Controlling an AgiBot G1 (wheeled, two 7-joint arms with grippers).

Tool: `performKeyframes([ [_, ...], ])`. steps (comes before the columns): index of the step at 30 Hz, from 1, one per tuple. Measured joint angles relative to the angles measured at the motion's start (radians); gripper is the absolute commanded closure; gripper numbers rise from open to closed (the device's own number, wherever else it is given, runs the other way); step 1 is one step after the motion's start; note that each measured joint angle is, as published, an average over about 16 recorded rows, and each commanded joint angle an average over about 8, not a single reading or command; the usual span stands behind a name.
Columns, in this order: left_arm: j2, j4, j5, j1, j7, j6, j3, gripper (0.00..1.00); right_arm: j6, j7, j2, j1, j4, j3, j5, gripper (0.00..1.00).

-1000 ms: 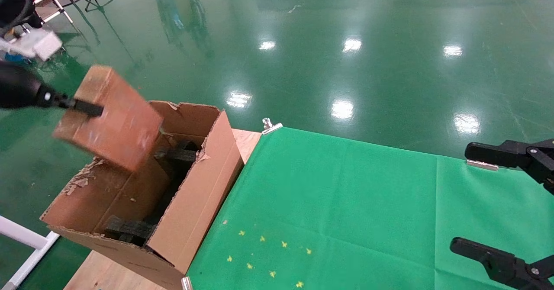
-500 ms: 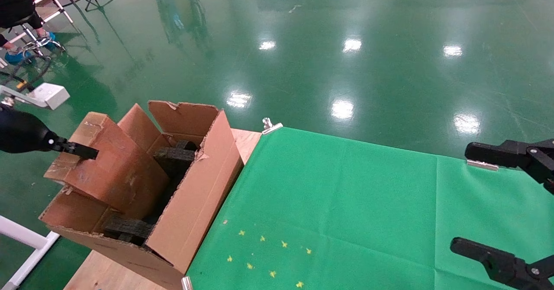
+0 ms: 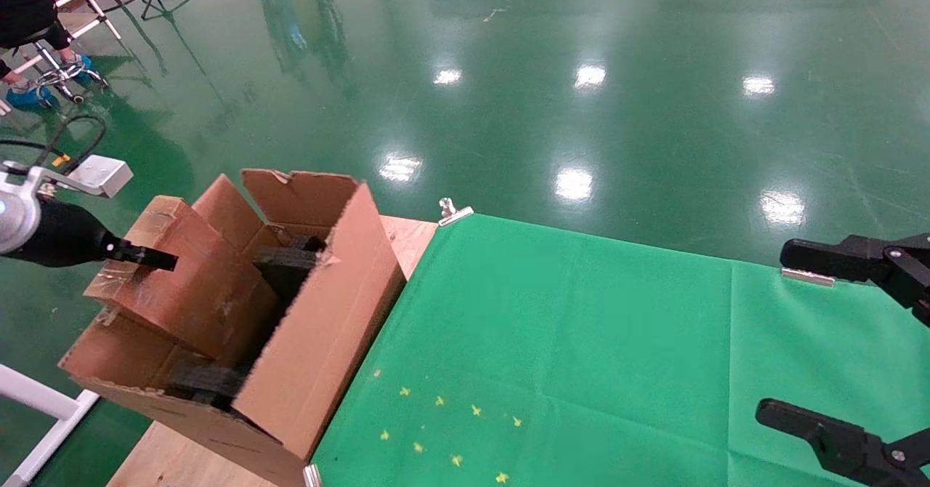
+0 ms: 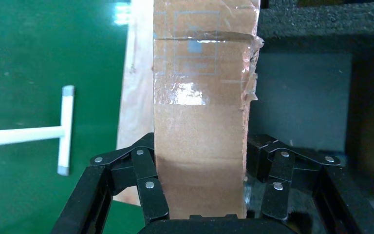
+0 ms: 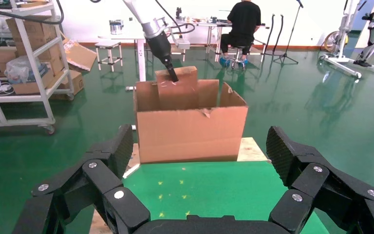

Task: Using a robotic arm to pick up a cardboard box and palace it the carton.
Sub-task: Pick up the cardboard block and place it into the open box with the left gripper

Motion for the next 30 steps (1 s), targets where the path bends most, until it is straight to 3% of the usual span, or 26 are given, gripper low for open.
performKeyframes([
  [30, 0.090, 0.048, -0.046, 0.209, -0.032, -0.139, -0.032, 1.00, 0.000, 0.000, 0.000, 0.000, 0.000, 0.000, 0.000, 0.00],
])
